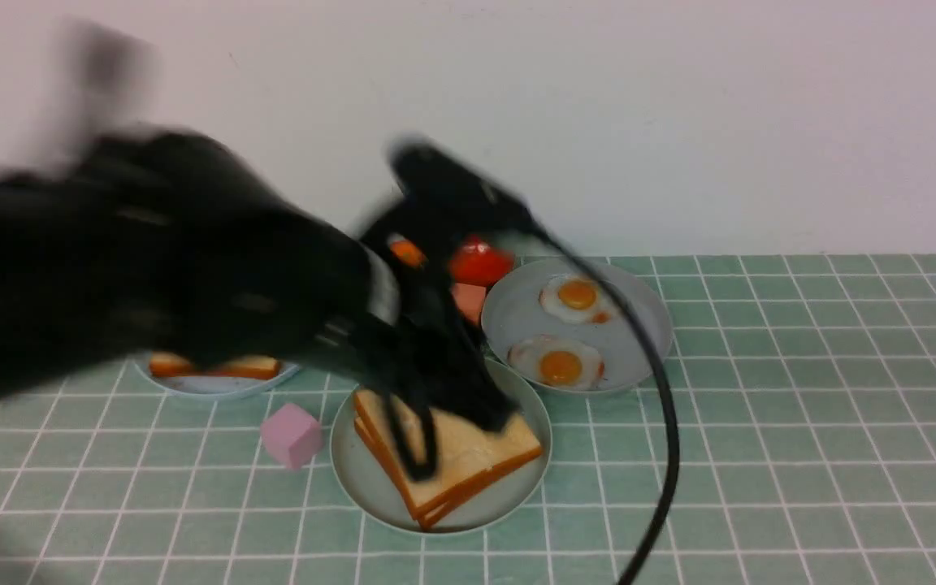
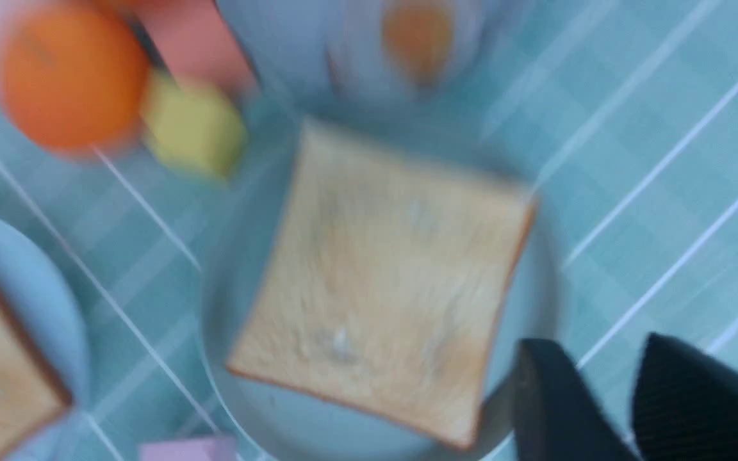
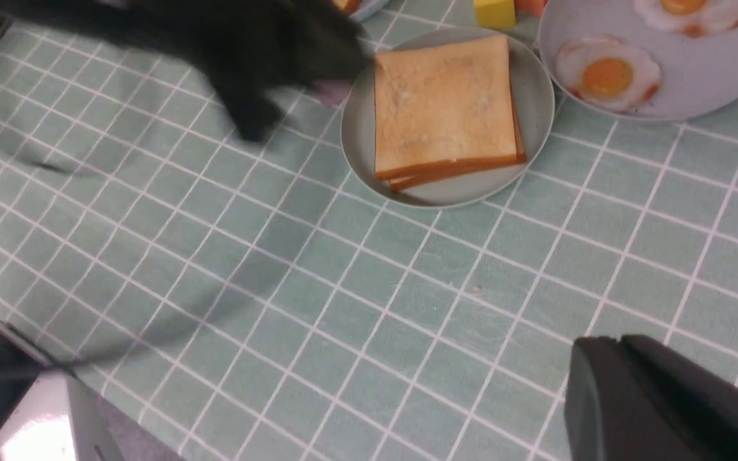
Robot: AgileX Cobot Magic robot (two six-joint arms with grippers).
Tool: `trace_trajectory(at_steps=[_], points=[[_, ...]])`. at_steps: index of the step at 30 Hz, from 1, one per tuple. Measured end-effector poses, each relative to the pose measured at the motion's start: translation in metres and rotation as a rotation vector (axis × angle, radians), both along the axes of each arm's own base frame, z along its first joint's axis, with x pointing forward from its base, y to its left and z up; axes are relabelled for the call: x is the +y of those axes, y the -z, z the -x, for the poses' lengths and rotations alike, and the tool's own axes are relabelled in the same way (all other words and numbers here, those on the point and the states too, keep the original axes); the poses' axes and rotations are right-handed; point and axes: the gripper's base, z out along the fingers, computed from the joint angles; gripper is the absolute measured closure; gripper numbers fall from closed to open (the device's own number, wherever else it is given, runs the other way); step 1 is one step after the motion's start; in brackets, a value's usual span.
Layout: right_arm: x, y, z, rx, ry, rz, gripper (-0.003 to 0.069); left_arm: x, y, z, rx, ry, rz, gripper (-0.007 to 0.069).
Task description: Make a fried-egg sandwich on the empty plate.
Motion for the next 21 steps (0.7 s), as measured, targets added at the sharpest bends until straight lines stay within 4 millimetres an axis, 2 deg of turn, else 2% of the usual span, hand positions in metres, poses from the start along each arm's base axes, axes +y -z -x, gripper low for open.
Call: trace_trajectory(at_steps=[2,3,6,9,10,11,13,14,15,16,17,21], points=[[-0.002,0.001,0.002,0.004,0.001,0.026,0.062,0.025,-0.031,0.028,-0.088,-0.011,0.119,0.0614],[-0.004,0.001,0.003,-0.002,0.005,0.042,0.0624,0.039,-0.041,0.044,-0.13,-0.013,0.174,0.0638],[-0.01,0.0,0.008,-0.028,0.017,0.072,0.0647,0.069,-0.053,0.078,-0.209,-0.019,0.299,0.0638],[-0.023,-0.004,0.027,-0.08,0.048,0.094,0.0659,0.113,-0.032,0.128,-0.268,-0.03,0.474,0.0638],[-0.027,-0.004,0.033,-0.095,0.062,0.091,0.0659,0.12,-0.019,0.137,-0.28,-0.029,0.504,0.0638],[-0.028,-0.004,0.035,-0.1,0.064,0.092,0.0659,0.124,-0.019,0.142,-0.294,-0.028,0.524,0.0638],[-0.04,0.003,0.051,-0.128,0.117,0.084,0.0659,0.142,0.015,0.162,-0.35,-0.017,0.616,0.0638],[-0.044,0.008,0.057,-0.131,0.136,0.079,0.0659,0.146,0.027,0.167,-0.37,-0.012,0.645,0.0638],[-0.045,0.009,0.058,-0.131,0.138,0.075,0.0659,0.146,0.031,0.167,-0.367,-0.011,0.642,0.0638],[-0.049,0.019,0.066,-0.129,0.162,0.064,0.0659,0.151,0.048,0.174,-0.399,-0.002,0.681,0.0638],[-0.053,0.027,0.072,-0.134,0.179,0.049,0.0659,0.156,0.056,0.179,-0.425,0.004,0.707,0.0638],[-0.06,0.052,0.083,-0.197,0.228,-0.031,0.0659,0.165,0.082,0.189,-0.467,0.012,0.752,0.0638]])
